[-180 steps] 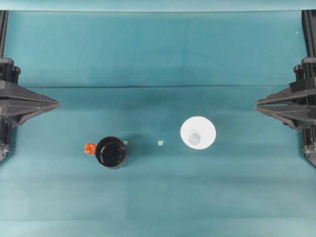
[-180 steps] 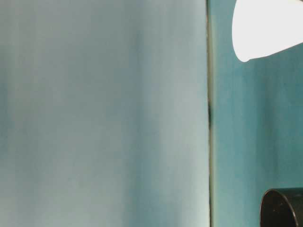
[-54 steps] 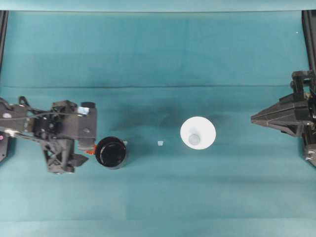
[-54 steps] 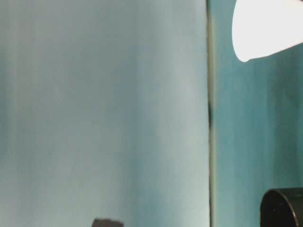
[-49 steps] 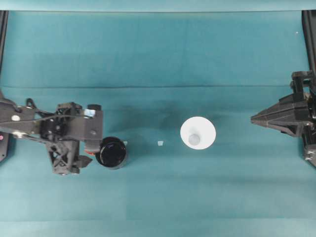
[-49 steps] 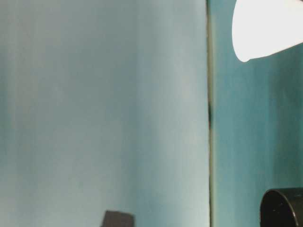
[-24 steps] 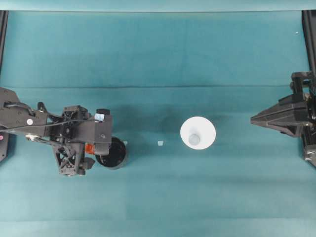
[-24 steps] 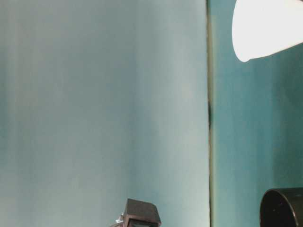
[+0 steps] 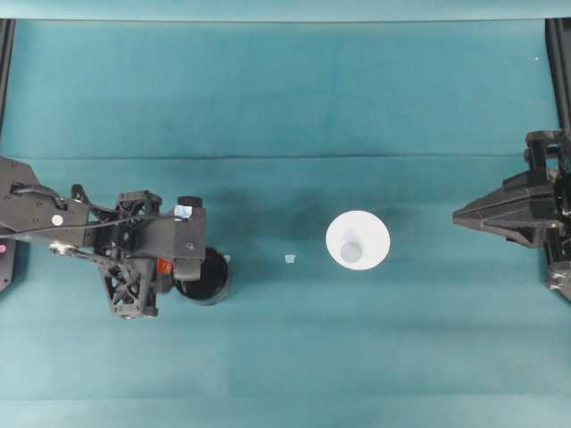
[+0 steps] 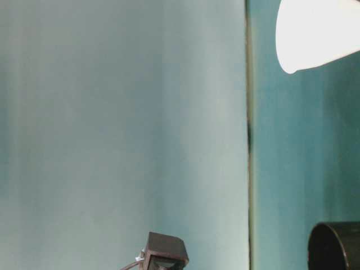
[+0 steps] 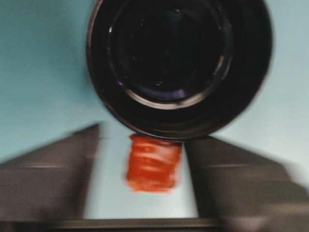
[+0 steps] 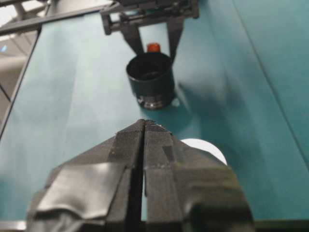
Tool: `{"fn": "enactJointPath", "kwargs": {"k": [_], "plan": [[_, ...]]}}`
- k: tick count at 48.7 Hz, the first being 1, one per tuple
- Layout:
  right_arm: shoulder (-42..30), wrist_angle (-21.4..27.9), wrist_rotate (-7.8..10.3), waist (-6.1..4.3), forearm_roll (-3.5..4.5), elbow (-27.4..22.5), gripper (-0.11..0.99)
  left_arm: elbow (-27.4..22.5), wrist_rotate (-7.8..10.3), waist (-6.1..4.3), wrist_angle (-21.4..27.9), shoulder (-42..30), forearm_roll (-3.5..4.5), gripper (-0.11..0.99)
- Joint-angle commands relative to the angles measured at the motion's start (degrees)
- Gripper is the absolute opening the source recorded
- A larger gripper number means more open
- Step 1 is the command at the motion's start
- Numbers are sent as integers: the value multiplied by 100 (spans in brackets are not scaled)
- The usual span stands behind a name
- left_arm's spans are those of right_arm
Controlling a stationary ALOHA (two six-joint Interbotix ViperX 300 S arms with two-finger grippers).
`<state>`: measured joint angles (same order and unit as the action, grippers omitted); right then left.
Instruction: Put the paper cup into the moved red handle cup holder.
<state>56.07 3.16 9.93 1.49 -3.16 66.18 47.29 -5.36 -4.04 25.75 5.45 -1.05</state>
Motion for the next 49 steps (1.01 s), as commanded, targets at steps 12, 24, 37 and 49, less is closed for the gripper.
{"fn": "enactJointPath", "kwargs": {"k": [12,24,37,49], "plan": [[-26,-62,53,-18,-9,-53,-10,-185,-9,-18,185,18,-9,29],[-18,-62,53,-18,-9,-44,-10,-642,9,-18,633,264,-18,29],[0,-62,53,-26,-18,-35,-10,-1670,272,97,1670,352,-26,29],[53,-70,53,-53,-18,-35,-10,-2303,554,211,1767,-141,-26,29]]}}
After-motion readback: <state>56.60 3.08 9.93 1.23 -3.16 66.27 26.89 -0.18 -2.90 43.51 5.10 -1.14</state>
